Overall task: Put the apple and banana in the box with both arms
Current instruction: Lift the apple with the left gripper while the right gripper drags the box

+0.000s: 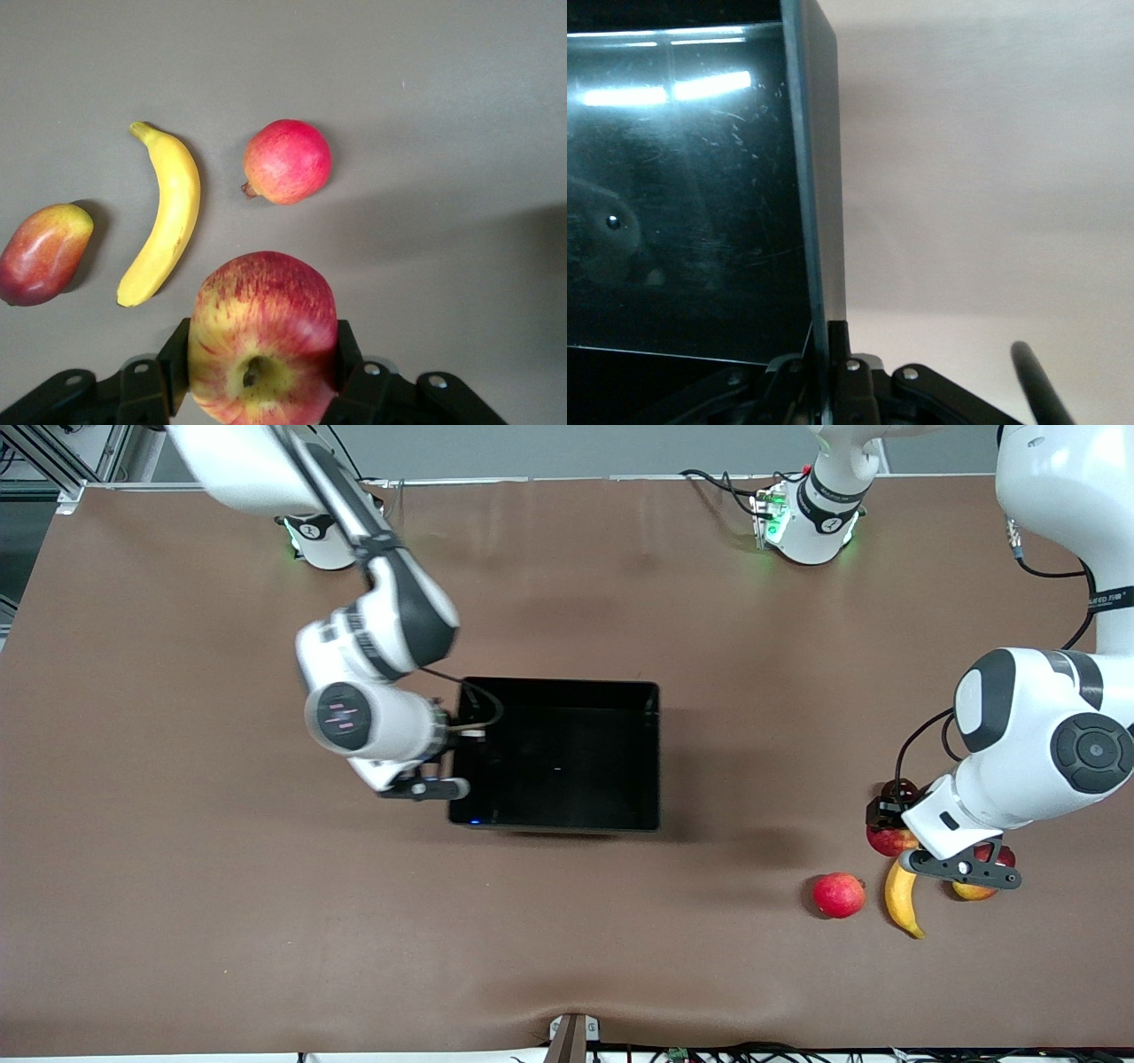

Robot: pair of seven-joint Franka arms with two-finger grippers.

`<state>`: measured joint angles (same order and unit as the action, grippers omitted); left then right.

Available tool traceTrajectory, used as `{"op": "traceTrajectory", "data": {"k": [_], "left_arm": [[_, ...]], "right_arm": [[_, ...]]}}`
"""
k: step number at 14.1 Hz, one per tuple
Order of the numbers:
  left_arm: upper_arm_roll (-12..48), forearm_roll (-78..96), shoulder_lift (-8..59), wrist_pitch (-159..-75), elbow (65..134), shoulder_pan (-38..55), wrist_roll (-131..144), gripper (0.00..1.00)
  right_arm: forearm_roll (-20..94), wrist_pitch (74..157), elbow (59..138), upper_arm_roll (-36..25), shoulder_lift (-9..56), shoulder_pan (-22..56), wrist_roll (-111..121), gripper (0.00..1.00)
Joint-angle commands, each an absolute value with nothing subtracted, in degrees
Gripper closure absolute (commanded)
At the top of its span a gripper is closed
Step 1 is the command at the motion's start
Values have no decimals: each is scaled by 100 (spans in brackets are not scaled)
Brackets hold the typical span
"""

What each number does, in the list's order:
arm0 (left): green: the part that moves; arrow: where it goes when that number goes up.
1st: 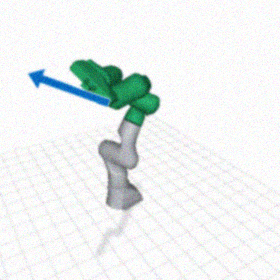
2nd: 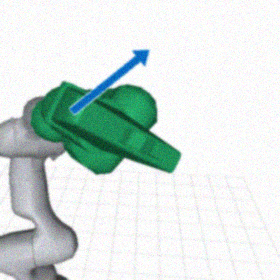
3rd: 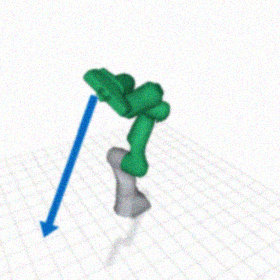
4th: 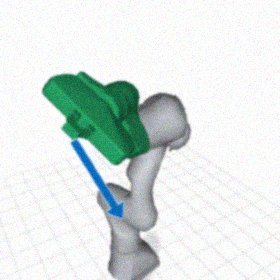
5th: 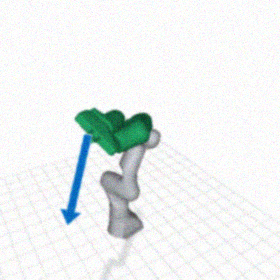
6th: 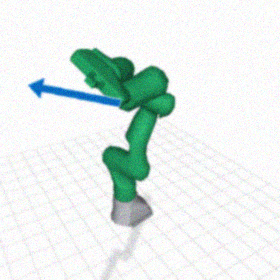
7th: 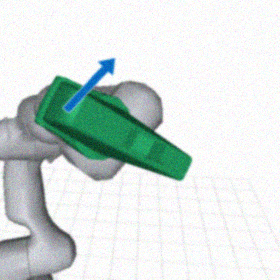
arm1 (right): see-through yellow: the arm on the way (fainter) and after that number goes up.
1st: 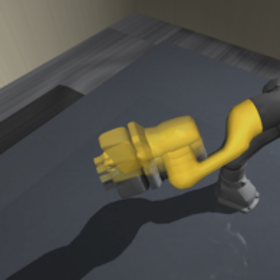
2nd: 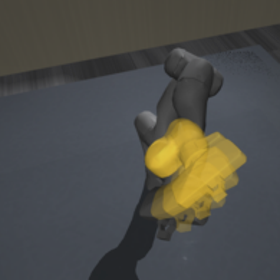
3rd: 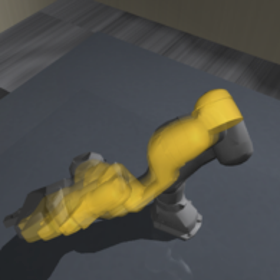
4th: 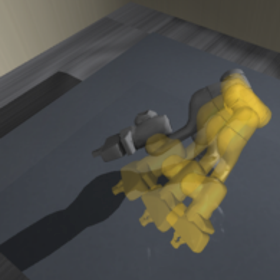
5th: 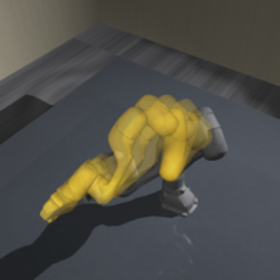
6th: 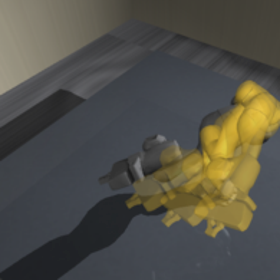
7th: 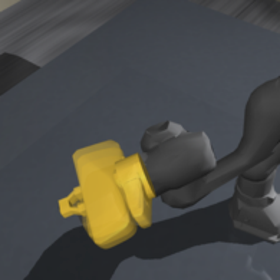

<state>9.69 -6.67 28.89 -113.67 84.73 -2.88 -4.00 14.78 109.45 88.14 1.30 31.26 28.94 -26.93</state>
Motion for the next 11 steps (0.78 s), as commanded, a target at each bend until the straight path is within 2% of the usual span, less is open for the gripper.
{"op": "traceTrajectory", "data": {"k": [1,5,6,7,11], "left_arm": [[976,-562,2725,-11145,8490,-290,-369,100],[1011,-554,2716,-11145,8490,-281,-352,100],[1011,-554,2716,-11145,8490,-273,-343,100],[1028,-545,2716,-11145,8473,-264,-291,100],[1405,-510,2725,-11136,8429,-255,403,100]], "right_arm": [[1652,11451,8719,62,3497,3216,-3005,100],[1626,11785,8701,61,3735,3383,-2988,100],[1626,11899,8701,53,3822,3401,-3023,55],[1574,12005,8710,53,3858,3445,-2971,1],[1547,11866,8500,9,3683,3384,-2971,0]]}}
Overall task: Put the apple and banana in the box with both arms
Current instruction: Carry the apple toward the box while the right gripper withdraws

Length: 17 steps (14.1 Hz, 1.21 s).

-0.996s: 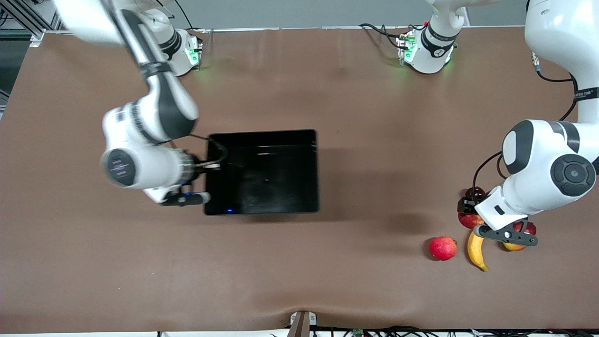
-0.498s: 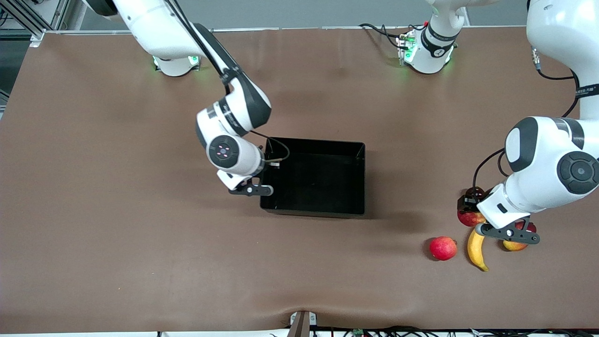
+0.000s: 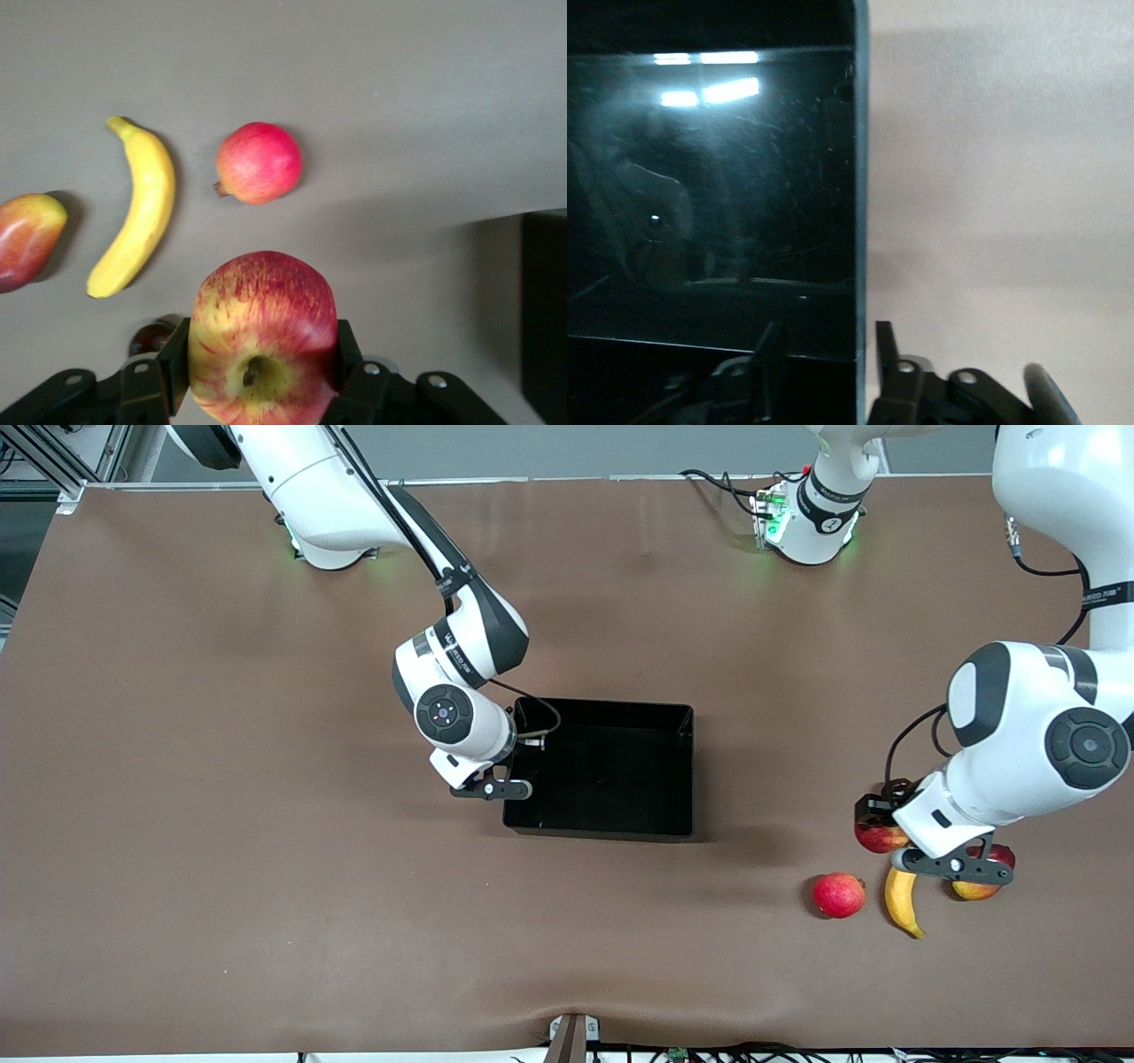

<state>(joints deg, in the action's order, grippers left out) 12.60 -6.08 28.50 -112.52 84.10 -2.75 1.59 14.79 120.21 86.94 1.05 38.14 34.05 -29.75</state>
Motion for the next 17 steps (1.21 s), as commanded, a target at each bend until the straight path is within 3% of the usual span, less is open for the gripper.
{"op": "traceTrajectory", "data": {"k": [1,5,7,10,14,17], "left_arm": [[1502,-518,2725,-11136,8429,-246,570,100],[1775,-562,2698,-11127,8508,52,1430,100],[1916,-580,2698,-11144,8569,254,1966,100],[1916,-580,2742,-11206,8578,824,2739,100],[1916,-834,2970,-11329,8648,1405,3532,100],[1916,-888,3067,-11916,9051,1670,3910,100]], "right_arm": [[1495,11648,8290,-35,3630,3279,-2945,0],[783,9218,6692,-219,3507,2735,-2927,0],[782,8327,6251,-307,3463,2218,-2848,0],[388,8121,6223,-299,2981,1445,-2052,0],[745,7666,6266,-264,2033,423,-528,0],[826,7339,6380,-281,1540,-95,-449,0]]}}
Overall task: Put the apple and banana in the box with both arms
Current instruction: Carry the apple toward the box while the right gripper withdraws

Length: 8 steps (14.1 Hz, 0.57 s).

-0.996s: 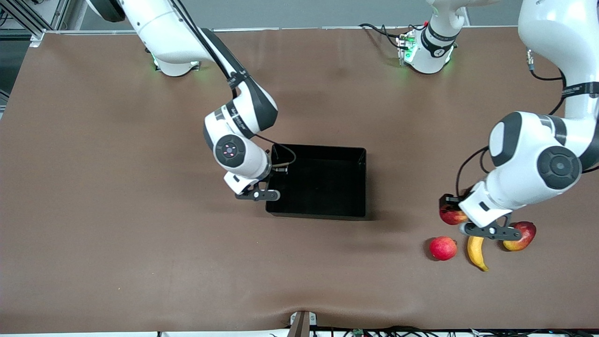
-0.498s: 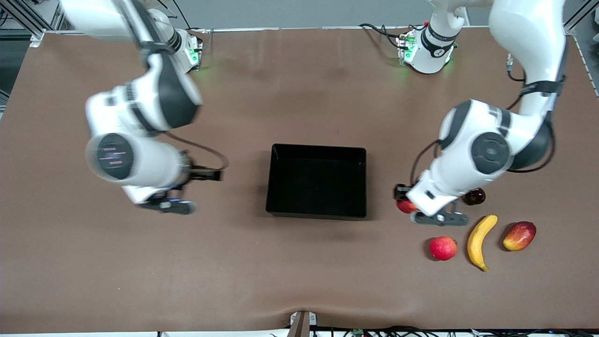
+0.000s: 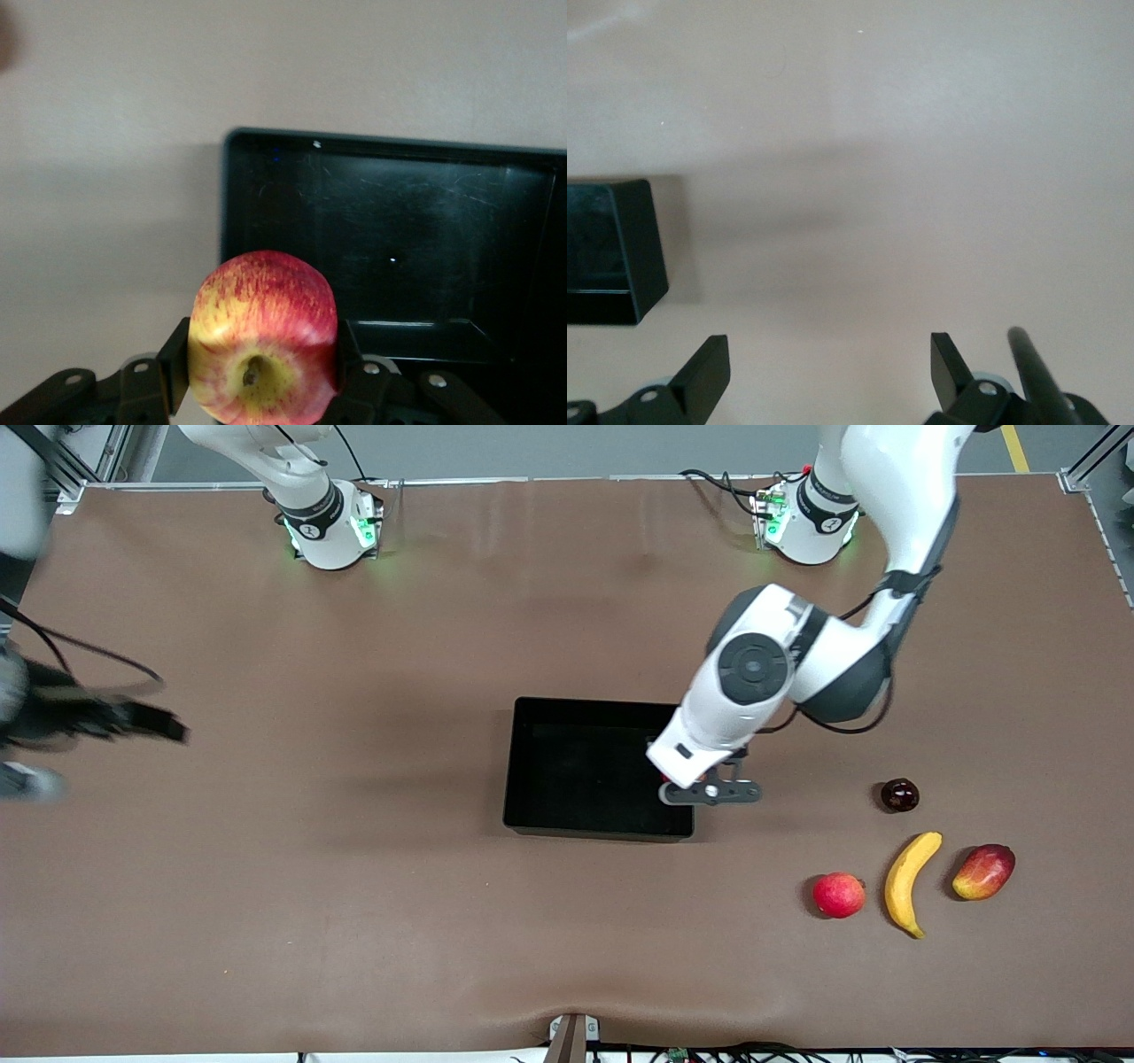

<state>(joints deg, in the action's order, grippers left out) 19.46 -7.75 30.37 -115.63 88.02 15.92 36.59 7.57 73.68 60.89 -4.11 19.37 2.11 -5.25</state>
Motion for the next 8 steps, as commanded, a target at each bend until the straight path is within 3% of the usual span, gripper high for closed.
{"op": "traceTrajectory", "data": {"k": [1,5,8], "left_arm": [[1925,-888,3120,-12040,9227,1687,3946,100],[1925,-896,3497,-12787,9519,1863,4244,100],[1916,-896,3796,-12955,9519,1942,4289,100]], "right_arm": [[800,7356,6511,-281,1329,-227,-431,0],[476,7575,7914,-246,91,-211,-422,0],[255,8426,9522,-220,-955,-53,-413,0]]}}
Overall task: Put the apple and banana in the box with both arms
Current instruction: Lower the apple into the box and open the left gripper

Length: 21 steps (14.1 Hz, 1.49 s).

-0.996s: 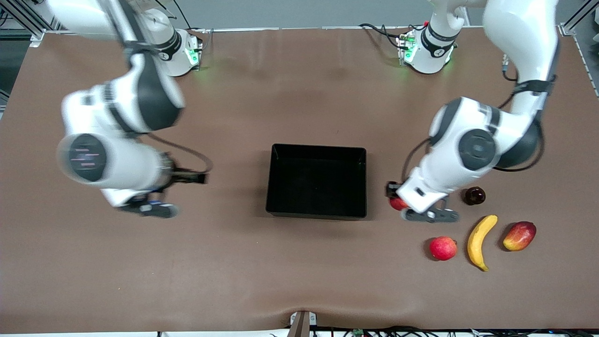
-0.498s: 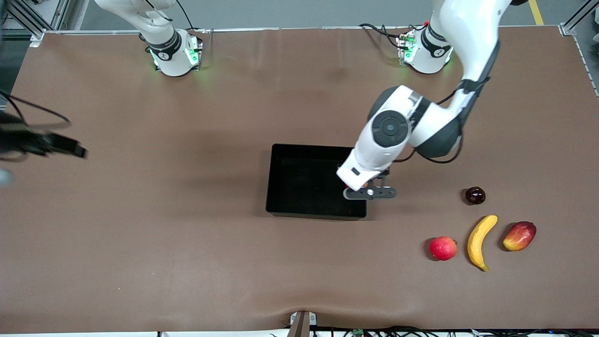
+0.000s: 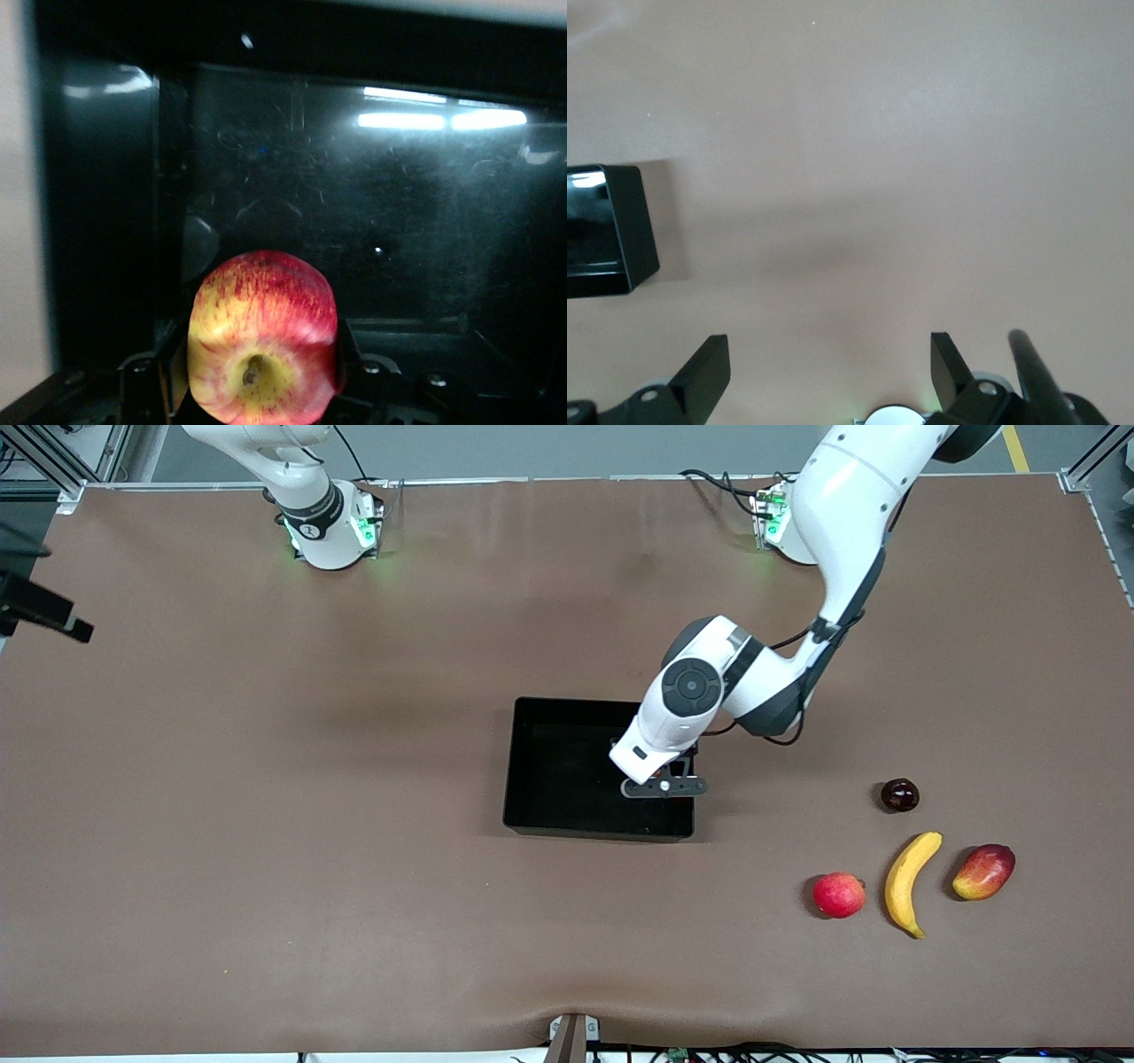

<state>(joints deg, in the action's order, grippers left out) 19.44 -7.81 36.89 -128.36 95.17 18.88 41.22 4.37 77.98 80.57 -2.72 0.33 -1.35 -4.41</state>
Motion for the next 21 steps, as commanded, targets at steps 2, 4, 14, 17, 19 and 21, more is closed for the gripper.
{"op": "traceTrajectory", "data": {"k": [2,4,14,17,19,21], "left_arm": [[1907,-896,3919,-13025,9510,2056,4420,100],[1890,-923,4016,-13025,9518,2101,4465,100],[1872,-967,3965,-12824,9387,1995,4421,0],[1863,-967,3605,-12088,8897,1960,4412,0],[1846,-958,3385,-11735,8553,1943,4412,0],[1811,-958,3121,-11463,8368,1602,4342,0]], "right_arm": [[255,8578,10044,-211,-1291,96,-404,0],[194,8665,10134,-228,-1354,211,-291,0],[-35,8367,8877,-308,-589,-26,729,0],[-26,8218,8886,-316,-589,-79,721,0],[-26,8200,8886,-316,-589,-105,721,0],[9,8226,8895,-316,-589,-123,721,0]]}}
